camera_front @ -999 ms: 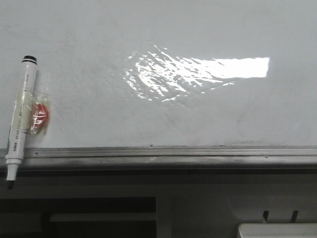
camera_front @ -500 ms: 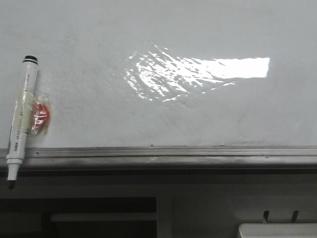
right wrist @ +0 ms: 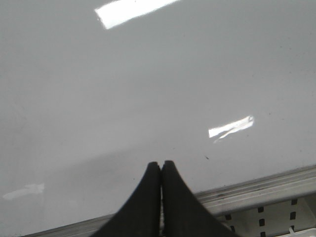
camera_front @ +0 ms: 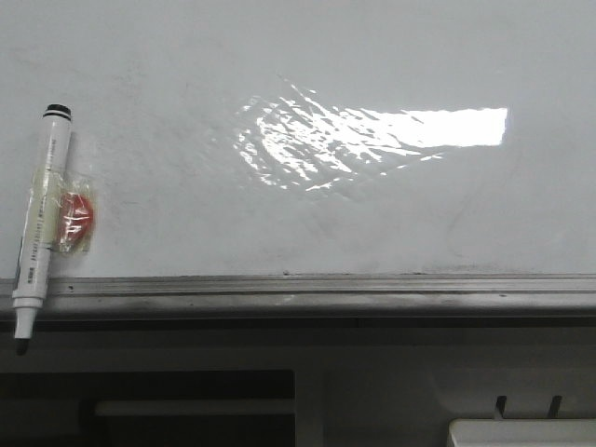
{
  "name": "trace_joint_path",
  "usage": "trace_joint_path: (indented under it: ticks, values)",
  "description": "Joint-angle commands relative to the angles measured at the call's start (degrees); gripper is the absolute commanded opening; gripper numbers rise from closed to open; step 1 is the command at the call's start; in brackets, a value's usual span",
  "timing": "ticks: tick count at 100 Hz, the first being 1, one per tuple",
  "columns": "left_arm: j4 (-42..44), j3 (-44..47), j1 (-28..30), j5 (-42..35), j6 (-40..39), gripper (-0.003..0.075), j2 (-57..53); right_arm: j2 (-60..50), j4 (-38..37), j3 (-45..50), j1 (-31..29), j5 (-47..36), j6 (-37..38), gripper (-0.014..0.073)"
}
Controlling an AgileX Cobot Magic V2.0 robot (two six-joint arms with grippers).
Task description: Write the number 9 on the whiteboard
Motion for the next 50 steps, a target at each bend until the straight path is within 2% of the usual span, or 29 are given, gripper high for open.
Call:
trace_joint_path:
  ticks: [1,50]
  values:
    - [-1.93,-2.11,-0.81,-4.16,-0.08,0.0367,2.42,1.03,-0.07,-2.15,-0.31,-3.87,-0.38,-0.0069]
    - [-1.75,-6.22,-6.49,-7.05,-0.08,0.0367,12.39,1.03,-0.07,-2.15,-0.31,-3.87,-0.38,-0.0069]
